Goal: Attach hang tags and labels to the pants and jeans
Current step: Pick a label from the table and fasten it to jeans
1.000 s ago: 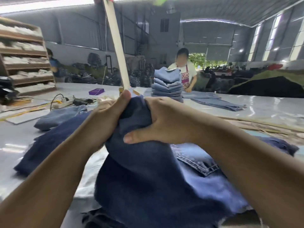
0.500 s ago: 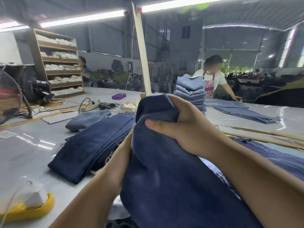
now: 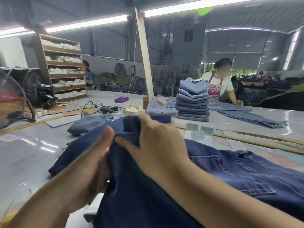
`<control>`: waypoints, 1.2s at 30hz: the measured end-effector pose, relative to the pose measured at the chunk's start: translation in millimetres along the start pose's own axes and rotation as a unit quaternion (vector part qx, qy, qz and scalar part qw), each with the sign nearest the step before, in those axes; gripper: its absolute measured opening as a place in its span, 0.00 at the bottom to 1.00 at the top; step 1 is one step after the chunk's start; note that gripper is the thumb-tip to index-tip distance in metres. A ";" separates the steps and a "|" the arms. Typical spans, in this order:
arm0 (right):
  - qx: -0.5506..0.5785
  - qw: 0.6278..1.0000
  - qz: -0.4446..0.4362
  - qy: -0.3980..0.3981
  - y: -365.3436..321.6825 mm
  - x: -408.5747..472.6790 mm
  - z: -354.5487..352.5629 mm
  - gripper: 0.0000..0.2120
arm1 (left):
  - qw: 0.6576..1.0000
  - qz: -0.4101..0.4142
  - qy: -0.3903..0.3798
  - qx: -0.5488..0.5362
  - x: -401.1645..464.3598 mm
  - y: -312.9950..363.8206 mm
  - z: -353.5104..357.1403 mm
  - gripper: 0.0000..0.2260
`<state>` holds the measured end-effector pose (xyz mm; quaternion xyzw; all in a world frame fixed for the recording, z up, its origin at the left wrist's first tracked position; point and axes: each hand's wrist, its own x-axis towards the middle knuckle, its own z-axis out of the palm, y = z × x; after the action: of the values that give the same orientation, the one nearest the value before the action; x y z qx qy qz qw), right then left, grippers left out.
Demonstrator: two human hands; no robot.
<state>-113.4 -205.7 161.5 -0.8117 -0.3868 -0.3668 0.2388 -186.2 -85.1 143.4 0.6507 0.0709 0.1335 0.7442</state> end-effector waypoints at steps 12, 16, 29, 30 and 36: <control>0.046 0.814 0.078 -0.574 84.4 29.2 -24.6 0.15 | 0.990 -0.103 0.046 -0.082 11.3 -64.4 -55.6 0.18; 0.017 0.831 0.100 -0.547 97.2 12.5 -16.0 0.14 | 0.987 -0.066 0.125 0.073 22.3 -61.5 -47.6 0.08; 0.089 0.847 0.107 -0.513 82.4 13.1 -64.2 0.23 | 0.985 -0.088 0.101 0.106 51.8 -73.0 -39.3 0.02; 0.080 0.829 0.117 -0.541 87.9 13.1 -64.5 0.24 | 0.980 -0.098 0.101 0.141 56.0 -79.3 -44.1 0.02; 0.027 0.838 0.131 -0.529 109.6 3.6 -56.2 0.37 | 0.868 0.074 0.209 0.443 55.1 -52.8 -44.7 0.30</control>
<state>-46.9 -306.1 187.7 -0.9185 -0.3539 0.1638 0.0653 -140.5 -32.8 88.7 0.8723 0.2286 0.2758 0.3329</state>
